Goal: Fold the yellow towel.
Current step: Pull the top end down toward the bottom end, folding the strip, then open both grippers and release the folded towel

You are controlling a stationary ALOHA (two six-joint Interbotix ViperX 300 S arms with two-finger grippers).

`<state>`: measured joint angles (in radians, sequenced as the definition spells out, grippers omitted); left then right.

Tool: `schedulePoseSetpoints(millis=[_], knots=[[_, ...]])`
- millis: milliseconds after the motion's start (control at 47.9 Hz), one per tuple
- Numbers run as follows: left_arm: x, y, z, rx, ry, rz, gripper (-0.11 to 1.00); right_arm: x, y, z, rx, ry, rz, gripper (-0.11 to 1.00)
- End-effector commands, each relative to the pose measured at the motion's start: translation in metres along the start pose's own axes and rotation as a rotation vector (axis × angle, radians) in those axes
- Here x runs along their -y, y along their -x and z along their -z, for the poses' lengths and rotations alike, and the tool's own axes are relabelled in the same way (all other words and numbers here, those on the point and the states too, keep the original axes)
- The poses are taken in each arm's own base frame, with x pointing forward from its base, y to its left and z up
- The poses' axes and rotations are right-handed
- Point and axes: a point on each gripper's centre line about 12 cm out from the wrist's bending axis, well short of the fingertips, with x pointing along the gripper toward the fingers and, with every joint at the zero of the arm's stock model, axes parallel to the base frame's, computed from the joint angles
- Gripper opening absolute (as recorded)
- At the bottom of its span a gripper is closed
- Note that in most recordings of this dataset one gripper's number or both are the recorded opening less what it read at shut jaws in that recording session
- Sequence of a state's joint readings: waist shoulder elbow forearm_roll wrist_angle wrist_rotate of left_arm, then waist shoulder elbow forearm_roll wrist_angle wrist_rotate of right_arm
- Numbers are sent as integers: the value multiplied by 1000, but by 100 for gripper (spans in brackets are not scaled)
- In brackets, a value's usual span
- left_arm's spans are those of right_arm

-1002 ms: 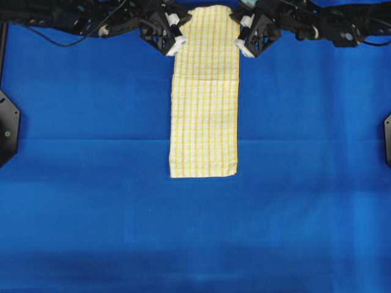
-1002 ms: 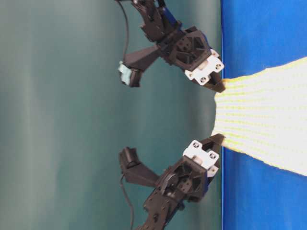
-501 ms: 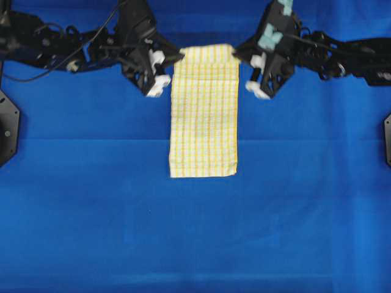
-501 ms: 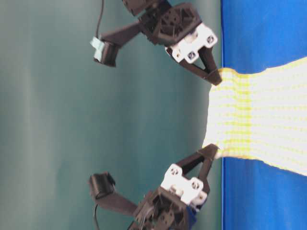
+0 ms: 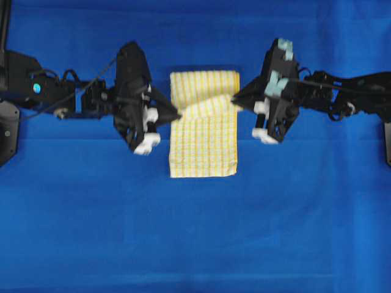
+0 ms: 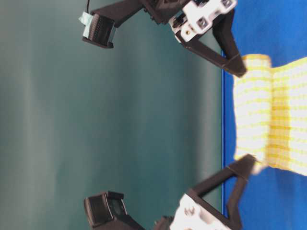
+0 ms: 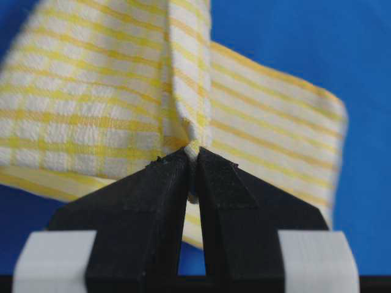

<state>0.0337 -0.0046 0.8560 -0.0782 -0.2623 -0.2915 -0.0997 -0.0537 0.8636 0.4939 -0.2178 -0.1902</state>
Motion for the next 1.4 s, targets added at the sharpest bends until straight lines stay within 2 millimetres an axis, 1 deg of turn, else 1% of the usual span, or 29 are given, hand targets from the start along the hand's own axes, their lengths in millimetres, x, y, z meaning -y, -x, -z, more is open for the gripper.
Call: schedulePoseSetpoints(millis=[0, 167, 292, 439, 585, 710, 793, 1002, 1128, 1169, 1211, 1274, 1378], knots=[[19, 6, -2, 20, -15, 51, 3, -12, 6, -4, 21, -3, -31, 4], [39, 7, 7, -1, -12, 98, 3, -38, 8, 5, 5, 0, -90, 4], [42, 7, 10, -9, -18, 106, 3, -50, 9, 10, -7, 10, -117, 4], [40, 2, 14, -12, -31, 102, 3, -51, 5, 15, -18, 14, -114, 4], [36, -9, 28, -31, -37, 93, 3, -49, -2, 21, -26, 19, -99, 4], [31, -16, 38, -55, -39, 79, 3, -51, -8, 26, -41, 25, -98, 4], [31, -16, 40, -61, -39, 77, 3, -54, -8, 27, -44, 29, -102, 4], [22, -14, 39, -66, -33, 56, 3, -57, -8, 27, -48, 30, -109, 5], [25, -12, 34, -59, -52, 63, 3, -58, -8, 27, -50, 18, -109, 6], [26, -10, 32, -55, -58, 65, 4, -58, -8, 27, -52, 15, -110, 10], [26, -8, 29, -53, -61, 65, 8, -59, -7, 27, -53, 12, -111, 19], [28, -4, 24, -47, -63, 70, 23, -61, -6, 24, -47, 12, -119, 38], [32, 9, 15, -47, -63, 76, 55, -65, 5, 13, -20, 14, -141, 69]])
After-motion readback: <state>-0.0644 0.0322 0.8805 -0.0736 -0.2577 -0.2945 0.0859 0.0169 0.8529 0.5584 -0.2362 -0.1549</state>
